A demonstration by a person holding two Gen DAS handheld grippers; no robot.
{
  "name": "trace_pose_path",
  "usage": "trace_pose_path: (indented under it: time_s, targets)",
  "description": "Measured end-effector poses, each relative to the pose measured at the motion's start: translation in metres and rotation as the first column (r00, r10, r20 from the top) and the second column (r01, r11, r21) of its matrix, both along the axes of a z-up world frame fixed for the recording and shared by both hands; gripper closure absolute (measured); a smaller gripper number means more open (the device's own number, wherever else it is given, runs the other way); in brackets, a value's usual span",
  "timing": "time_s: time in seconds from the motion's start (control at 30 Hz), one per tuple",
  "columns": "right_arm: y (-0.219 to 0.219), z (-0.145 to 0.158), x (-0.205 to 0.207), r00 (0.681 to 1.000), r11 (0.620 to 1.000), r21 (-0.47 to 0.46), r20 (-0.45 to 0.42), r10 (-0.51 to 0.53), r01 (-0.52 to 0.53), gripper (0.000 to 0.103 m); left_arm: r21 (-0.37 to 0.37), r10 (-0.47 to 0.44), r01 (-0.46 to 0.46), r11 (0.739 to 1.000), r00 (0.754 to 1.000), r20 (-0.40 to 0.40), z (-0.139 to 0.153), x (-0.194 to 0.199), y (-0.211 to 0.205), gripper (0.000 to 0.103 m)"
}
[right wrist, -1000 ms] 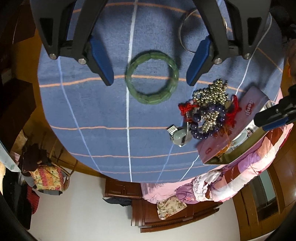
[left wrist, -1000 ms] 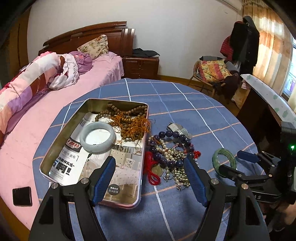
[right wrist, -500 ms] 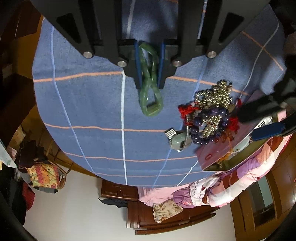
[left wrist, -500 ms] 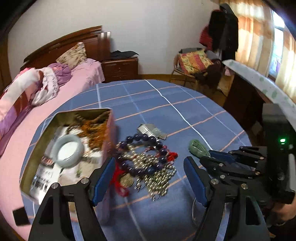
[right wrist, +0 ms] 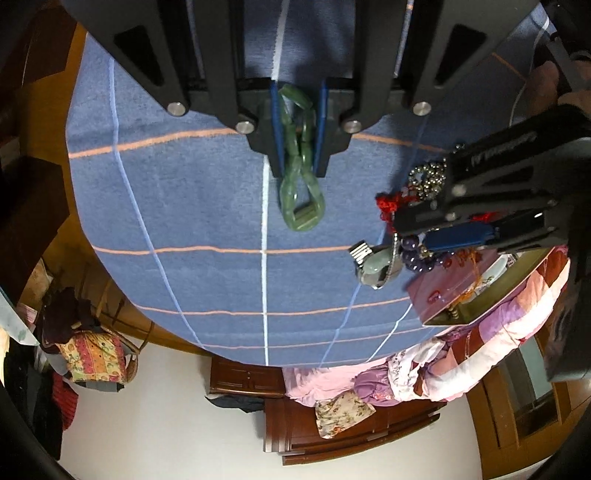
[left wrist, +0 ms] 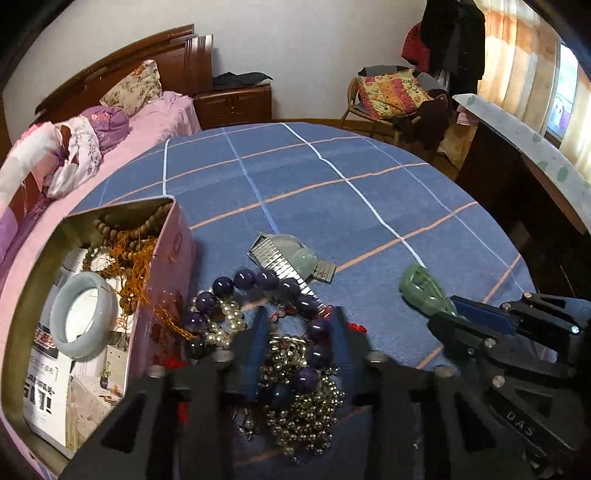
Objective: Organize jewelry
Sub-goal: 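Grasp the purple bead bracelet with the left tool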
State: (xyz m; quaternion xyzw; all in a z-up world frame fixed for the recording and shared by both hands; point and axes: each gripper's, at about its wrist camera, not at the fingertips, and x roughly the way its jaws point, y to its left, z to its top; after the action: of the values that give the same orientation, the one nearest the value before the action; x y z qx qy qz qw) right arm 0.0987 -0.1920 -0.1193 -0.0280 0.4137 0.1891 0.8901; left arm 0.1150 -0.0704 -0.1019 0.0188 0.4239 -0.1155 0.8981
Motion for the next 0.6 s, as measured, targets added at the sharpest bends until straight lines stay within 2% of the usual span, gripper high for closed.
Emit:
trace_pose_path:
  time_s: [0.17, 0.3, 0.6]
  targets:
    - [-0.001, 0.0, 0.001, 1.0, 1.0, 0.001, -0.001, 0.0, 0.0, 0.085, -0.002, -0.003, 0.003, 1.0, 0.999, 0.036, 0.006, -0.009, 0.001, 0.09]
    - [0.0, 0.0, 0.0, 1.0, 1.0, -0.004, 0.005, 0.001, -0.001, 0.085, 0.006, 0.014, -0.015, 1.0, 0.995, 0.103, 0.019, -0.022, 0.003, 0.09]
    - [-0.004, 0.003, -0.003, 0.999, 1.0, 0.021, 0.033, -0.008, 0.007, 0.085, -0.041, 0.056, -0.05, 0.998, 0.985, 0.161, 0.04, -0.033, 0.022, 0.09]
